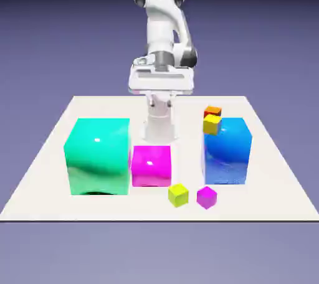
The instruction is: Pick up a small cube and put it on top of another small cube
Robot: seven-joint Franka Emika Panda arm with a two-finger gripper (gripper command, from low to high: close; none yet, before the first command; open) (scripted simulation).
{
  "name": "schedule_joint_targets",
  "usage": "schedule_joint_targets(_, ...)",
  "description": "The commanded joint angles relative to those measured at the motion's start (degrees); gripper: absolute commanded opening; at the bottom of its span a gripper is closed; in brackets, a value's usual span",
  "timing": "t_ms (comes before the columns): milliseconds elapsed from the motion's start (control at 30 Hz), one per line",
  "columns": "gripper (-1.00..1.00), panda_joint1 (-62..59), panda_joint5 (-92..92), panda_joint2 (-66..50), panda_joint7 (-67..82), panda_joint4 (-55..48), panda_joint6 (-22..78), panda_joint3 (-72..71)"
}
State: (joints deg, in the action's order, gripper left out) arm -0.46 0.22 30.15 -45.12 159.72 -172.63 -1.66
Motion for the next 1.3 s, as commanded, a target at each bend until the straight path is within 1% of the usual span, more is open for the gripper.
schedule_joint_targets(0, 0.00, -1.0, 0.2, -2.1, -2.2, -1.1, 1.1, -1.4)
schedule_joint_targets(867, 0.00, -25.5, 4.9, -55.7, -59.2, -28.5, 30.6, -36.9)
schedule_joint_targets(900, 0.00, -25.5, 4.9, -55.7, -59.2, -28.5, 30.6, -36.9)
schedule_joint_targets(1033, 0.00, -19.9, 1.2, -64.0, -61.2, -28.9, 22.5, -31.8)
schedule_joint_targets(1067, 0.00, -19.4, 0.9, -64.8, -61.4, -28.9, 21.8, -31.4)
schedule_joint_targets(1100, -1.00, -19.4, 0.9, -64.8, -61.4, -28.9, 21.8, -31.4)
schedule_joint_targets(1133, -1.00, -19.4, 0.9, -64.8, -61.4, -28.9, 21.8, -31.4)
schedule_joint_targets(1267, -1.00, -25.0, 4.6, -56.5, -59.3, -28.5, 29.9, -36.4)
